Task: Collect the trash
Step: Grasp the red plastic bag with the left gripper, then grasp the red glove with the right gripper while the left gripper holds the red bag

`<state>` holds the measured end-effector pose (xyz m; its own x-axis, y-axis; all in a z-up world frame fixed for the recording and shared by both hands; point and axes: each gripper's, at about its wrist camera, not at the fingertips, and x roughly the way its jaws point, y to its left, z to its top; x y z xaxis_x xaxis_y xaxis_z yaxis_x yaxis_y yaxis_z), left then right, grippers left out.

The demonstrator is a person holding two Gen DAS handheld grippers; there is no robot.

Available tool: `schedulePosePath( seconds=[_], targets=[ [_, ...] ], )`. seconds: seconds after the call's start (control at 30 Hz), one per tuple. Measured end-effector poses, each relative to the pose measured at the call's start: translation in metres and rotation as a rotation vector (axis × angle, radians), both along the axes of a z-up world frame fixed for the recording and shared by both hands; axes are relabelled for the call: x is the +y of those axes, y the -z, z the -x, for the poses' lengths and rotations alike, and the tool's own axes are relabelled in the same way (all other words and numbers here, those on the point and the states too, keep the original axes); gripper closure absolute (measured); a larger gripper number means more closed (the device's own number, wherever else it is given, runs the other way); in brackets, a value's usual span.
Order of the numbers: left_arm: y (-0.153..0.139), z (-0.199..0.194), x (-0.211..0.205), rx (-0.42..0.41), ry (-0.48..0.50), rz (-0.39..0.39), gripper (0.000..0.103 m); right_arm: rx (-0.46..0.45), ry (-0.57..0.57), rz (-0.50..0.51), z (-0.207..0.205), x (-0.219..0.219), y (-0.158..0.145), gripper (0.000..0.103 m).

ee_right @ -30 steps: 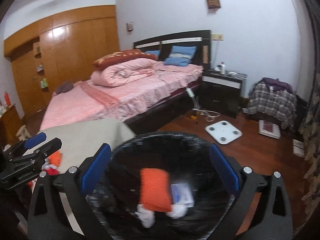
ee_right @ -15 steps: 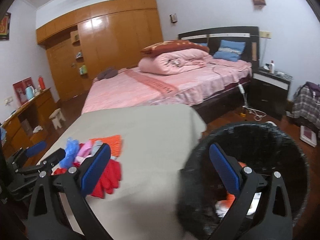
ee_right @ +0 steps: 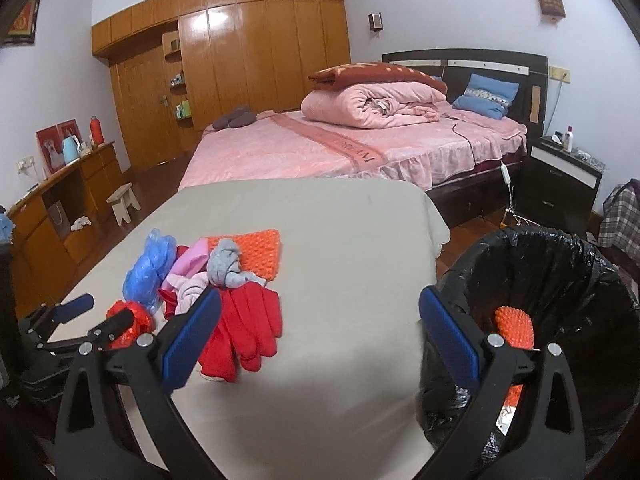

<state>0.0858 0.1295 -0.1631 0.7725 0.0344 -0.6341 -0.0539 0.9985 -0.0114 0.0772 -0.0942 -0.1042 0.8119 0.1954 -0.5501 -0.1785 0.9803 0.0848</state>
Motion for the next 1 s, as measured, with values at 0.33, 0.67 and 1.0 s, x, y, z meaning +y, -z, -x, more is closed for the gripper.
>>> schedulePosePath(
  seconds=[0.33, 0.67, 1.0],
  targets=[
    [0.028, -0.016, 0.006, 0.107, -0.024, 0.054, 0.051, 0.037, -0.016, 0.022, -0.006, 0.007, 0.017, 0.007],
    [0.008, -0.007, 0.002, 0.033, -0.017, 0.067, 0.063, 0.073, -0.055, 0.033, -0.013, 0.022, 0.030, 0.007],
    [-0.022, -0.007, 0.001, -0.056, -0.003, 0.033, 0.063, 0.116, -0.087, 0.020, -0.035, 0.043, 0.043, 0.007]
  ],
)
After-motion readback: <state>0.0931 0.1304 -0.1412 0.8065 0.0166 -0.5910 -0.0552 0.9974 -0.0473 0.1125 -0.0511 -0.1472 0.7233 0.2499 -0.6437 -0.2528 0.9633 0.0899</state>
